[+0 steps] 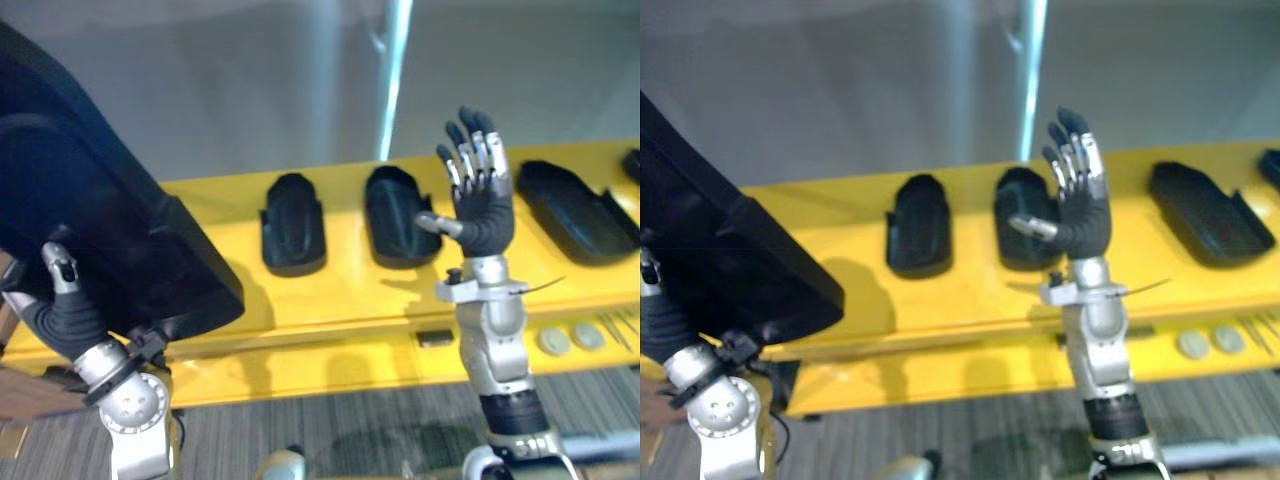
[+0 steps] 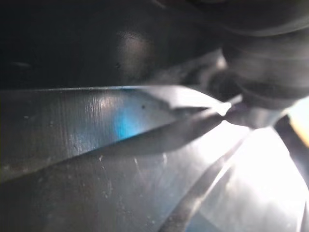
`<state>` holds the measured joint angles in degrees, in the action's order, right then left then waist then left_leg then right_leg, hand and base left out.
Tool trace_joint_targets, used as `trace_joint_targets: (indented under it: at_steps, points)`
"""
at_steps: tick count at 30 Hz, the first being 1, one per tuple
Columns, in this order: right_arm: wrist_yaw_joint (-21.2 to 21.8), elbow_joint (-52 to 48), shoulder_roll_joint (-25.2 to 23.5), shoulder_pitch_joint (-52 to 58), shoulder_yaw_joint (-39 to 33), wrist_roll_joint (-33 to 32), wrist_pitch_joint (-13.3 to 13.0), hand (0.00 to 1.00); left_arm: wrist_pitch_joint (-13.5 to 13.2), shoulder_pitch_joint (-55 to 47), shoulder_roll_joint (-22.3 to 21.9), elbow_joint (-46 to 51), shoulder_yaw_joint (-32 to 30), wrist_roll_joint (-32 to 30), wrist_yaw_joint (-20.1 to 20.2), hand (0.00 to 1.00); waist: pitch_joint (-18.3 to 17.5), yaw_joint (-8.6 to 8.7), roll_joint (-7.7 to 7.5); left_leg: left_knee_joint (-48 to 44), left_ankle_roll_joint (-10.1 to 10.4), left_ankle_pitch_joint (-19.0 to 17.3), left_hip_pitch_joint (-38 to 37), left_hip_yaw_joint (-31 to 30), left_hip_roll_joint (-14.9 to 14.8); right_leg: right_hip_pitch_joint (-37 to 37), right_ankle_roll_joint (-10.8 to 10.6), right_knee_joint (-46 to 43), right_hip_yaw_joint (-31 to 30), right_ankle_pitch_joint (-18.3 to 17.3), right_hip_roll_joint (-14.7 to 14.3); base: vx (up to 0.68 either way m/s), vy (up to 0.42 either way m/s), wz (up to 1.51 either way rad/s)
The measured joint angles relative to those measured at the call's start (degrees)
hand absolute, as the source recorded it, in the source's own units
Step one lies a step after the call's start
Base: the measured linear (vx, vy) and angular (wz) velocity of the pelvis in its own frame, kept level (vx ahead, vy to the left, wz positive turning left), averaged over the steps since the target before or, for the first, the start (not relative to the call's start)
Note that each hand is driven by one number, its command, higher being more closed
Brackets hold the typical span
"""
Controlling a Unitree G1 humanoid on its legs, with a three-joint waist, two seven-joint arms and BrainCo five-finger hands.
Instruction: Walk over and take plastic housings, then place them on the shelf
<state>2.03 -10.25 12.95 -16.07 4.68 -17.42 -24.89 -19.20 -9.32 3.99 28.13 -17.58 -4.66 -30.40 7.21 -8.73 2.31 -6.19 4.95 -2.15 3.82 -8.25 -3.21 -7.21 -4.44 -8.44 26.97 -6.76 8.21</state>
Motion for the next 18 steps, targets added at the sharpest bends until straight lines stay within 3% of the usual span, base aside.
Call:
trace_joint_targets:
  at_steps: [2,5,8,11,18]
  points:
    - [-1.92,-0.24,-0.07,-0.04,0.01,3.05,0.0,0.0,0.81,-1.02,0.03,0.25,-0.9,-0.63,0.98,1.0,-0.36,-0.18,-0.7,2.45,-0.36,1.76,-0.46,-1.55,1.19,-0.87,0.01,0.53,1.45,-0.04,0.82,0.06,0.028,0.6]
    - [-4.95,-0.97,-0.12,0.64,-1.65,5.32,0.05,0.0,3.05,-3.86,0.87,0.48,-7.3,-3.91,2.11,1.0,-0.96,-0.22,-1.81,5.88,-0.97,3.19,-2.77,-1.66,2.36,-2.08,0.12,0.77,1.61,-0.14,2.03,0.02,0.042,0.2]
    - [-8.22,-3.17,0.06,4.89,-6.54,7.15,0.17,0.0,5.74,-4.71,7.18,-1.86,-14.93,-7.12,2.66,1.0,-1.86,0.05,-3.24,7.91,-1.83,3.44,-2.89,0.13,3.01,-1.84,-0.14,1.2,1.14,-0.53,3.05,-0.03,0.035,-0.05]
    - [-10.89,-3.18,1.01,9.39,-9.88,7.34,1.34,0.0,7.35,-4.16,14.74,-9.91,-19.57,-6.92,3.72,1.0,-2.34,0.46,-3.63,9.02,-2.2,3.88,-3.43,5.56,2.51,-0.76,-0.17,0.95,-0.67,-0.5,3.57,-0.04,0.035,-0.23]
    - [-16.33,-3.21,1.53,16.89,-18.77,8.2,1.34,0.0,11.14,-0.45,26.75,-34.06,-20.48,-6.41,9.93,1.0,-2.92,3.49,-3.73,10.83,-2.43,4.66,-4.97,11.55,2.64,2.15,-1.31,0.15,-6.06,0.63,4.51,0.0,0.039,-0.39]
